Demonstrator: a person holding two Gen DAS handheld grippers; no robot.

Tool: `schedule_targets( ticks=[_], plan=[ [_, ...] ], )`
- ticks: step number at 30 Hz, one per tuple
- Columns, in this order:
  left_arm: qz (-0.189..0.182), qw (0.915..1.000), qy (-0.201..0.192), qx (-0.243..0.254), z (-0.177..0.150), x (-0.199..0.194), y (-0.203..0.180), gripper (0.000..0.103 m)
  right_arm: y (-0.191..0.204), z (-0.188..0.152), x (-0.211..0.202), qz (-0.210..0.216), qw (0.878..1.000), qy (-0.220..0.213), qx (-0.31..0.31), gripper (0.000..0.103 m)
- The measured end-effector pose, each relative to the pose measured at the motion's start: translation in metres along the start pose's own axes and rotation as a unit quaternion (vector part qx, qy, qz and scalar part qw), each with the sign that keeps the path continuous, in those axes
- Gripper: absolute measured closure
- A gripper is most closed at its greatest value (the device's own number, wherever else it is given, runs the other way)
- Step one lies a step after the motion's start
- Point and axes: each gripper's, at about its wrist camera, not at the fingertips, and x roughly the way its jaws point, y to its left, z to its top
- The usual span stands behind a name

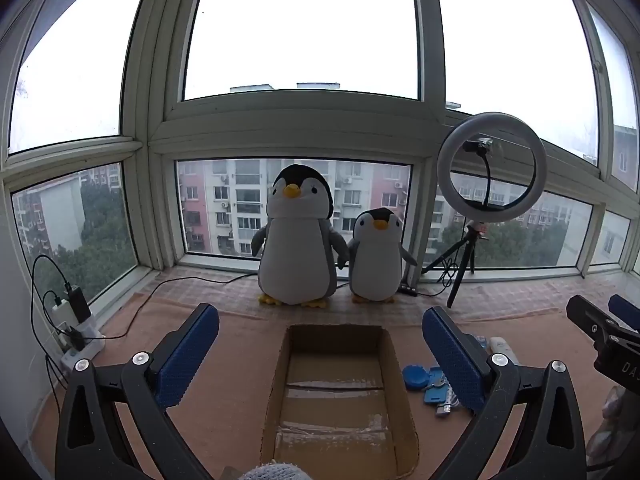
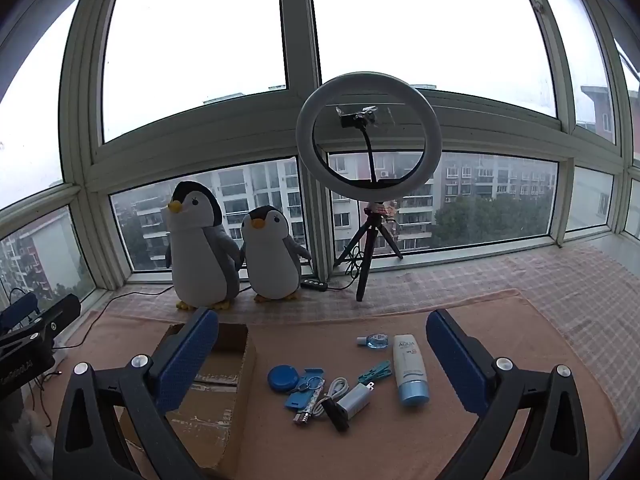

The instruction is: Organize rigid objects

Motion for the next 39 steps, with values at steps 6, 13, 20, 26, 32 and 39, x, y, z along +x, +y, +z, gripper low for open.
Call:
schedule_targets(
  ticks=[6,13,20,26,32,39],
  plan=[
    [0.001,1.0000,0.008,0.000,-0.001,0.002,-0.001,0.000,0.000,-0.008,0.001,0.004,1.000,0.000,0.003,0.000],
    [0.002,0.9998,0.019,-0.005,0.005,0.006,0.003,0.000,0.001,0.009,0.007,0.006,1.000,0.017,0.005,0.000],
    [0.007,0.9998,0.016,-0.006,0.002,0.005,0.003,0.000,0.003,-0.001,0.003,0.005,1.000,0.014,0.004,0.000],
    [0.005,0.9998,0.017,-0.007,0.000,0.006,0.004,0.000,0.003,-0.004,0.002,0.005,1.000,0.010,0.003,0.000],
    [0.006,0.9998,0.016,-0.006,0.000,0.006,0.005,0.000,0.003,-0.002,0.003,0.004,1.000,0.010,0.005,0.000],
    [0.001,0.9998,0.018,-0.003,0.000,0.007,0.003,0.000,0.001,-0.003,0.001,0.003,1.000,0.008,0.009,0.000]
  ],
)
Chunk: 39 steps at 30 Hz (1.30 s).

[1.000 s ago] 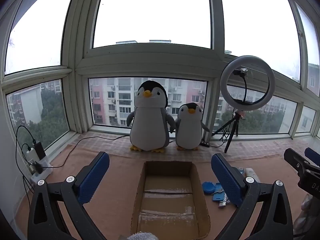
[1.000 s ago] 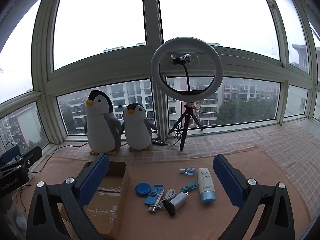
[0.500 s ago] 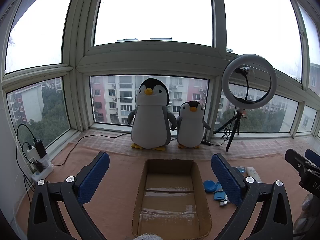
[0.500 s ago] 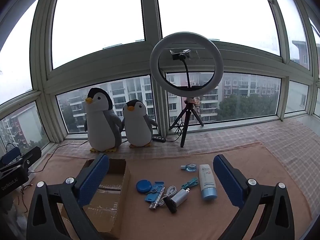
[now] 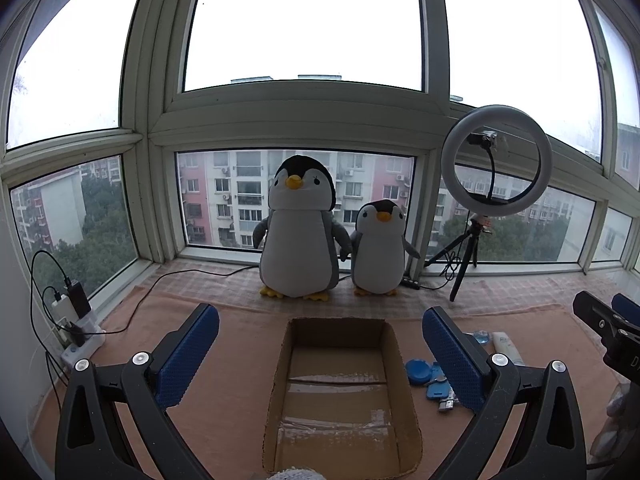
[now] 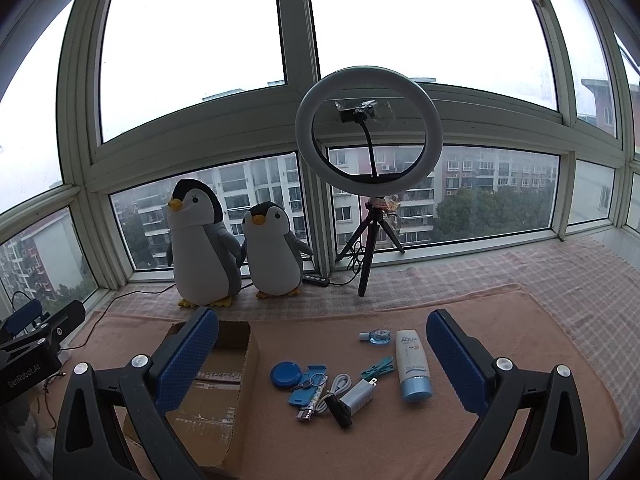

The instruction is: Organize rigid objects

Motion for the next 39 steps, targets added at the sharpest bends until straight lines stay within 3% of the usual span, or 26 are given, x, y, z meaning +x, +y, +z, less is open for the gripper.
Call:
schedule_targets(
  ticks=[39],
  plan=[
    [-0.007,0.9999,0.010,-0.005,-0.0005,0.0058,0.0029,0.000,0.0016,-0.0002,0.0041,0.004,1.000,0.014,0.003,0.000]
  ],
)
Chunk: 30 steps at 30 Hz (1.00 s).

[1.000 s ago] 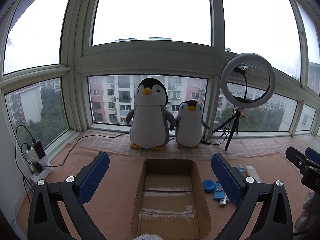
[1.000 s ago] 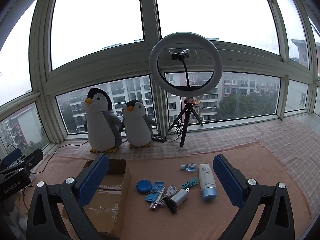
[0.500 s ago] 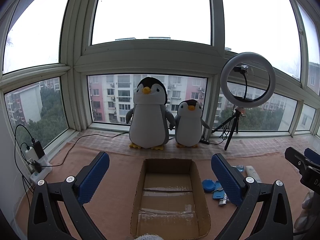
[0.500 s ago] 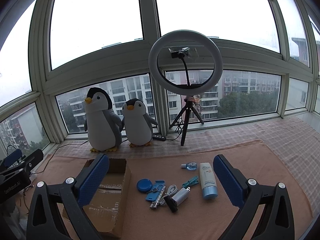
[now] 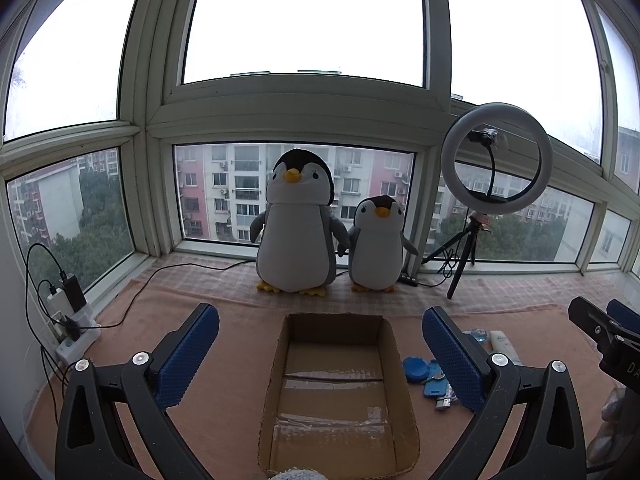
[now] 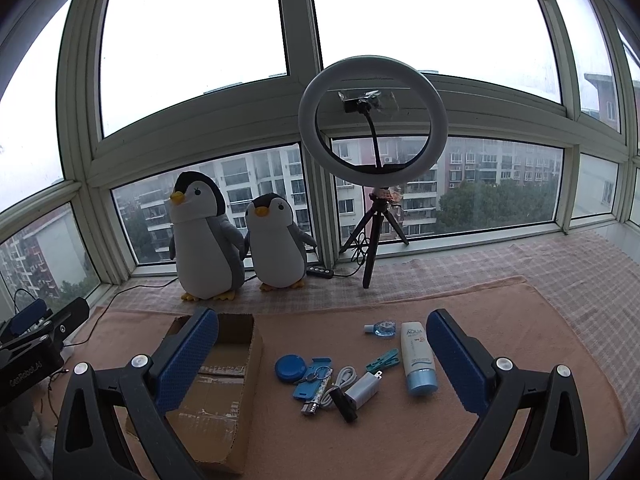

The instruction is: Organize rigid objects

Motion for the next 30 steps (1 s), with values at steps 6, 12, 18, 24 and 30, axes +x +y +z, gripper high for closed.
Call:
schedule_targets(
  ticks=[6,12,18,24,30],
  plan=[
    [-0.001,1.0000,0.003,-0.002,-0.002,0.002,0.001,0.000,0.000,-0.003,0.000,0.000,1.000,0.003,0.000,0.000],
    [-0.002,0.9999,0.012,-0.003,-0.004,0.007,0.002,0.000,-0.001,-0.005,0.004,0.002,1.000,0.014,0.002,0.000],
    [-0.002,0.9998,0.017,-0.001,-0.006,0.011,0.001,0.000,-0.003,-0.005,0.005,0.001,1.000,0.019,0.001,0.000],
    [0.007,0.9989,0.045,0.007,-0.017,0.026,0.006,0.000,-0.008,-0.010,0.013,0.000,0.999,0.033,-0.001,0.000],
    [0.033,0.9940,0.104,0.008,-0.043,0.051,0.028,0.000,-0.021,-0.022,0.024,-0.003,0.998,0.056,0.003,0.000]
  ],
)
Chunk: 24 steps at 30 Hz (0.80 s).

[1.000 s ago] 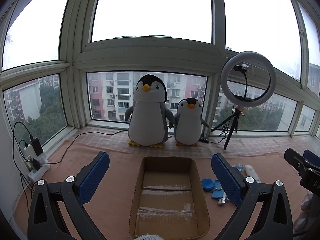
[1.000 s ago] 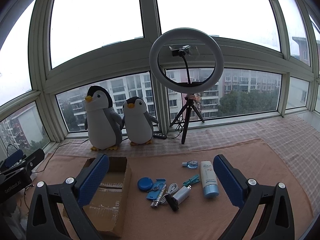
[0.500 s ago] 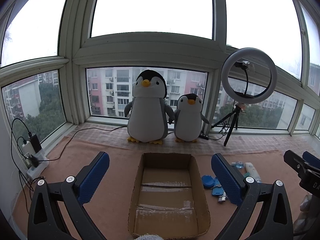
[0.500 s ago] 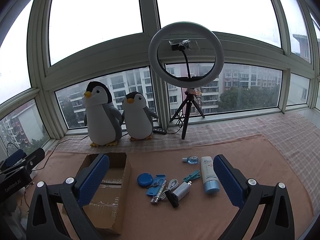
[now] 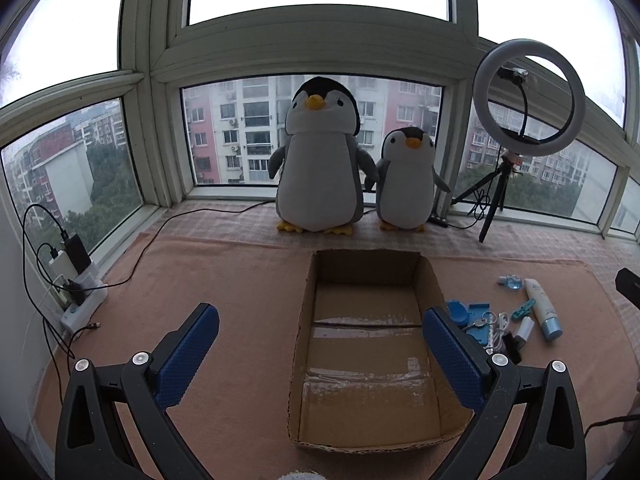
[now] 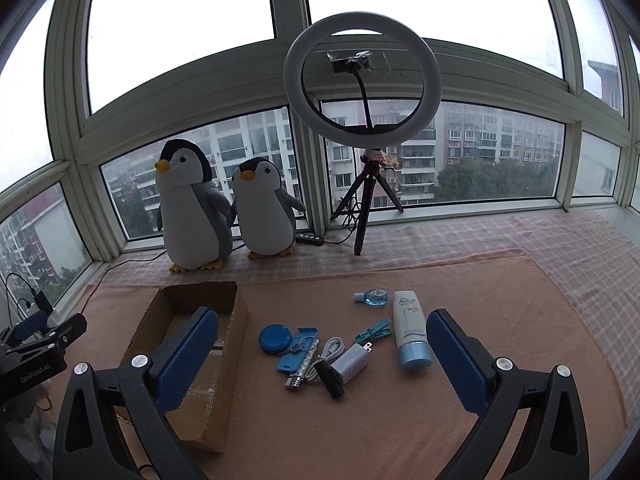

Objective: Organize rigid objects
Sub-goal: 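Move right gripper toward the white charger plug while left gripper moves over the box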

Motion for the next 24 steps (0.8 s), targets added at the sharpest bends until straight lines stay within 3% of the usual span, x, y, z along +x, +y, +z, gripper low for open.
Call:
schedule_targets(
  ticks=[14,24],
  plan=[
    [0.002,0.9931,0.116,-0.016,-0.054,0.072,0.032,0.000,-0.043,-0.037,0.034,-0.019,0.997,0.080,0.005,0.000],
    [0.009,0.9872,0.158,-0.015,-0.076,0.112,0.034,0.008,-0.081,-0.052,0.070,0.019,0.984,0.153,0.094,0.000]
  ],
)
